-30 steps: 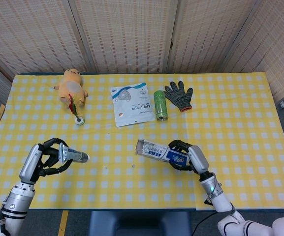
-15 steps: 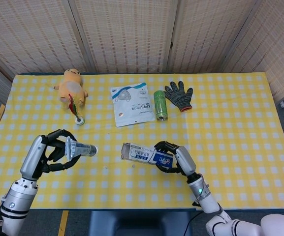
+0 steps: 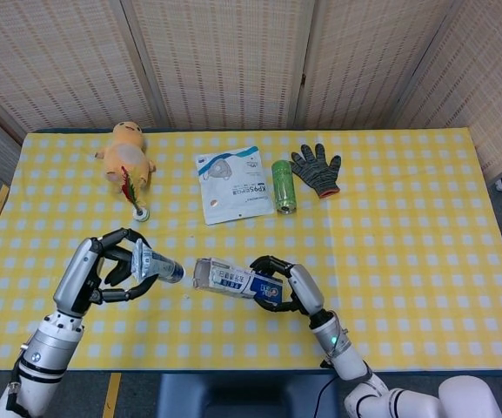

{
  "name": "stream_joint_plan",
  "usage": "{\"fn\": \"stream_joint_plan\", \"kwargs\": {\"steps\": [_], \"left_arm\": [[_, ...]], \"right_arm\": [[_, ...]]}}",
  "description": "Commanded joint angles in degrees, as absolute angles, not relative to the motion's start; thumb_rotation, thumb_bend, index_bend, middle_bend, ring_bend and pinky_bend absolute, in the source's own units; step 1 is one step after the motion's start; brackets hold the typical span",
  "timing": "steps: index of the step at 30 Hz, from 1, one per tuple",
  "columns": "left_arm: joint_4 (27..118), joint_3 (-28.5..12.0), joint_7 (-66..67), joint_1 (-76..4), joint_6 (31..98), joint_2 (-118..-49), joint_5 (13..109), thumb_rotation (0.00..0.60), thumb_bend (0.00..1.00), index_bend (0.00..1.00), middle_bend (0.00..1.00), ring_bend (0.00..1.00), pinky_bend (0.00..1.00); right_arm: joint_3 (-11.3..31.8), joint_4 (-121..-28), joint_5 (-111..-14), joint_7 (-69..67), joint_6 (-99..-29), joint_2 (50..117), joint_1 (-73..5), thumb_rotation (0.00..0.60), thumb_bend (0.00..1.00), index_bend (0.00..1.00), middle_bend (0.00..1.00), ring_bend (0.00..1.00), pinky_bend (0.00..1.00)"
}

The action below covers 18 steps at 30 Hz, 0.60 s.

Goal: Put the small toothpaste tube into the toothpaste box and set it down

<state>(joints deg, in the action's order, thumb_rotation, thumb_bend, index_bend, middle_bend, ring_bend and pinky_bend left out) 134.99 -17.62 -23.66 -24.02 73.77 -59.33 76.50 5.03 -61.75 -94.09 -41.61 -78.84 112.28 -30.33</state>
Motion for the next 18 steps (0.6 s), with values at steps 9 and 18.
{"fn": "stream_joint_plan", "kwargs": {"steps": [9,18], "left_arm": [[135.0,-18.8,-22.3,-26.0,73.8,-61.9,75.4,0.6,0.52,0.81,1.0,1.0,1.0],[135.0,-18.1,-19.8,-27.1,74.0,-65.0,75.8,0.6,0.52,0.81,1.0,1.0,1.0]], "right_arm": [[5.3,-61.6,-94.2,-42.8,-79.5,114.2,-31.2,0.6,0.31,0.47,0.36,0.43,0.47],[5.2,-59.8,-93.7,-45.8,-79.8,116.2,-31.4,0.6,0.31,0.47,0.36,0.43,0.47]]}}
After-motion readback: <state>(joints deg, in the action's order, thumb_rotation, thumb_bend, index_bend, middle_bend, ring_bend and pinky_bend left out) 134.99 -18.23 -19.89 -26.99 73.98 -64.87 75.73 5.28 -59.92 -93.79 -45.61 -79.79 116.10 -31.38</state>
